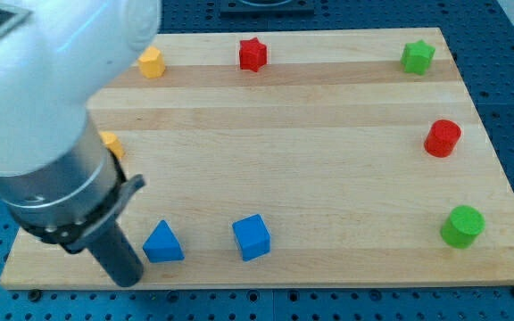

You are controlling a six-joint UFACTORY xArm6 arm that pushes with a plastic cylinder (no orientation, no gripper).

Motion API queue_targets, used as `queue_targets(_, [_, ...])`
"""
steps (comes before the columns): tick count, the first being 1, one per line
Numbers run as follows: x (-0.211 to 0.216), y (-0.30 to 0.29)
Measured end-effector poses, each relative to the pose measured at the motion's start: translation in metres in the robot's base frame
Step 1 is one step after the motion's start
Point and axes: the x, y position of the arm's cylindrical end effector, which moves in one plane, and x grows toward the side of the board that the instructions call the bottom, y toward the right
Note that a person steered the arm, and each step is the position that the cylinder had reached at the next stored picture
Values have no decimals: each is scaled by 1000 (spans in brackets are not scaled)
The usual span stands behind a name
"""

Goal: Move triangle close to the blue cube

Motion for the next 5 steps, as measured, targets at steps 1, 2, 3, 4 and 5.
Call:
queue_targets(1, [-34, 16])
queue_targets(2, [-35, 19])
queue_targets(3, [-35, 55])
queue_targets(4, [-35, 99])
queue_targets(5, [-35, 108])
